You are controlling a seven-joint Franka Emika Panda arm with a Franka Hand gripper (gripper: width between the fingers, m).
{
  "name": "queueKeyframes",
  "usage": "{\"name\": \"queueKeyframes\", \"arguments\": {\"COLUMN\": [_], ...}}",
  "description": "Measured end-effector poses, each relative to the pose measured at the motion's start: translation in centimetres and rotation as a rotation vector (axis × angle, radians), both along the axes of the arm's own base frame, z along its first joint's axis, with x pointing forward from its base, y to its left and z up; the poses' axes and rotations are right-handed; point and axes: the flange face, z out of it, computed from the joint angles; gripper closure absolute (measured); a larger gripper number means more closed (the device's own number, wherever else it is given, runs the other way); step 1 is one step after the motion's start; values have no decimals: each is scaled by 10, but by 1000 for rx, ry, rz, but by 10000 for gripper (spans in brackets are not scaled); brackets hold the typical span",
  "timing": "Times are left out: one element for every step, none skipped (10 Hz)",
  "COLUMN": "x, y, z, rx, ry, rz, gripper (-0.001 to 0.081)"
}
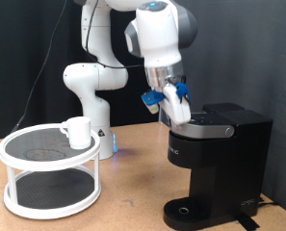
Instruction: Make a cup of coffee with the keurig machine
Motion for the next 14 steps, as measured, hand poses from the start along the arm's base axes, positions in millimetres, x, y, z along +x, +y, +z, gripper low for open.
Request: {"name": "queueKeyframes", "arguments": {"x": [3,4,5,5,4,3,2,-1,-3,-4,-5,-6,-8,-10], "y": [-2,-3,-3,-5,-7,-9,-12,-14,-15,-15,-16,-16,-17,-18], "z": [-1,0,-1,-1,-2,-3,-4,-4,-5,-5,-6,-6,-6,-6], "rx": [2,9,28,51,77,106,137,157,164,164,159,153,148,154], "ry": [-15,-30,-48,-63,-75,-91,-125,-155,-173,-180,-187,-196,-203,-202], "rz": [-6,0,14,32,52,69,84,96,103,108,107,107,110,113], "gripper": [806,806,806,806,806,806,806,806,806,806,806,806,806,806]}}
